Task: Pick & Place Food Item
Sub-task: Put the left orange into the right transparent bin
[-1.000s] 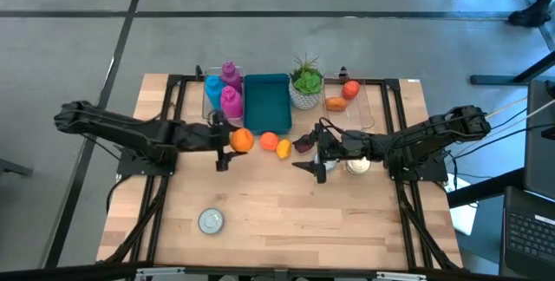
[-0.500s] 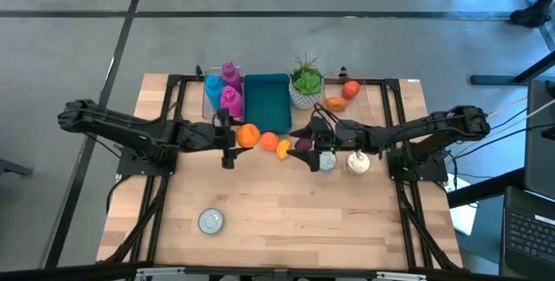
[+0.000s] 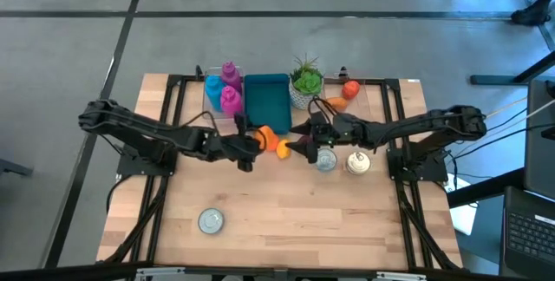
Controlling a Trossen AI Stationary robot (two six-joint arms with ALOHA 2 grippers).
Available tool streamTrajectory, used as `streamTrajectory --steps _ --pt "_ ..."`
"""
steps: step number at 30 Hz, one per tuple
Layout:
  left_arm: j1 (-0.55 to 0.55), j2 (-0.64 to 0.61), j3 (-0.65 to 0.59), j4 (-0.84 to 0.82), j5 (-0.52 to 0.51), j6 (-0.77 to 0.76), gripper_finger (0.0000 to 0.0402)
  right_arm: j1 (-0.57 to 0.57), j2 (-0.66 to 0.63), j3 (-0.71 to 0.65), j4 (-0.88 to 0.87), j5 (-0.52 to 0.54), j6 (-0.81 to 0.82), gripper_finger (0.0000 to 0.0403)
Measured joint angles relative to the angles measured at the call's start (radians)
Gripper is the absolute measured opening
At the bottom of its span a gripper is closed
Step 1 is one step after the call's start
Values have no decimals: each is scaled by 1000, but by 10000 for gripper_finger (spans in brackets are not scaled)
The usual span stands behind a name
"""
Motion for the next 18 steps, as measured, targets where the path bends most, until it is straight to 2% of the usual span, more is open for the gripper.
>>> streamTrajectory --steps 10,18 --pt "23 77 28 -6 -21 13 292 0 83 0 189 -52 -3 357" --pt "23 82 28 6 -24 18 292 -2 132 27 194 -54 5 357"
